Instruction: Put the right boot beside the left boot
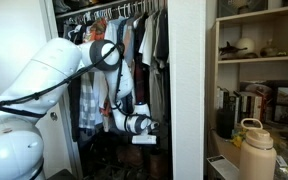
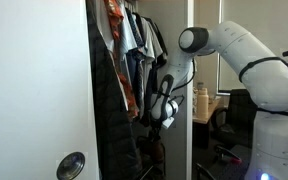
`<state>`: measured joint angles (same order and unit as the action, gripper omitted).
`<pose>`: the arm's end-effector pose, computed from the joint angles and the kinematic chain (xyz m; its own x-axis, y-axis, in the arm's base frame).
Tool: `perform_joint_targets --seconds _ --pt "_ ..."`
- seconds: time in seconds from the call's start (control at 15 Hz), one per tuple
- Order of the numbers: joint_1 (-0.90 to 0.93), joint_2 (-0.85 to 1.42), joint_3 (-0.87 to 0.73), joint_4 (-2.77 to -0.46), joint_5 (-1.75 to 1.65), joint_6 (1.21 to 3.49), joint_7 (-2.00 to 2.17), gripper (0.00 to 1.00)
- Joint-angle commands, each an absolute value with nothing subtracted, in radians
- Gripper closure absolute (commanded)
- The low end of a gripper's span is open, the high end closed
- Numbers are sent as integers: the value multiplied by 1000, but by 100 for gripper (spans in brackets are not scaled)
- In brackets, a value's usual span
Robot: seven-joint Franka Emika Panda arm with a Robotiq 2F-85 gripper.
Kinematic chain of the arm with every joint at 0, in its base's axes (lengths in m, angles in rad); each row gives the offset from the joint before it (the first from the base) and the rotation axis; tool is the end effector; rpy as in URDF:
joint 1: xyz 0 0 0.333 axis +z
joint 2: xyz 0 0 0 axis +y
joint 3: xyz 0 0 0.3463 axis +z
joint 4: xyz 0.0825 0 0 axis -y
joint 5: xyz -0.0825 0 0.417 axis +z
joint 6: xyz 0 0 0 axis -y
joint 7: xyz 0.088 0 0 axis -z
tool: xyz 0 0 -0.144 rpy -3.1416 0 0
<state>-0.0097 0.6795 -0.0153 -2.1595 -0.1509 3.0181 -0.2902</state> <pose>0.5963 -0.0051 0.0508 0.9005 0.4079 0.1506 0.3964 -0.9124 0.1017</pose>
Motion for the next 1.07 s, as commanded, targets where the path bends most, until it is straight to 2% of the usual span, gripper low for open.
perform_joint_targets --seconds 0.0,0.4,0.47,0.53,1.0 --pt "-6 725 -6 -2120 -185 3047 -283 0" --pt "-19 786 -13 -2096 -205 3047 -287 0" --pt "-21 793 -16 -2095 -205 3047 -285 8" --pt "-21 800 -22 -2094 -204 3049 -281 26" --pt "-22 799 -48 -2100 -200 3082 -268 79"
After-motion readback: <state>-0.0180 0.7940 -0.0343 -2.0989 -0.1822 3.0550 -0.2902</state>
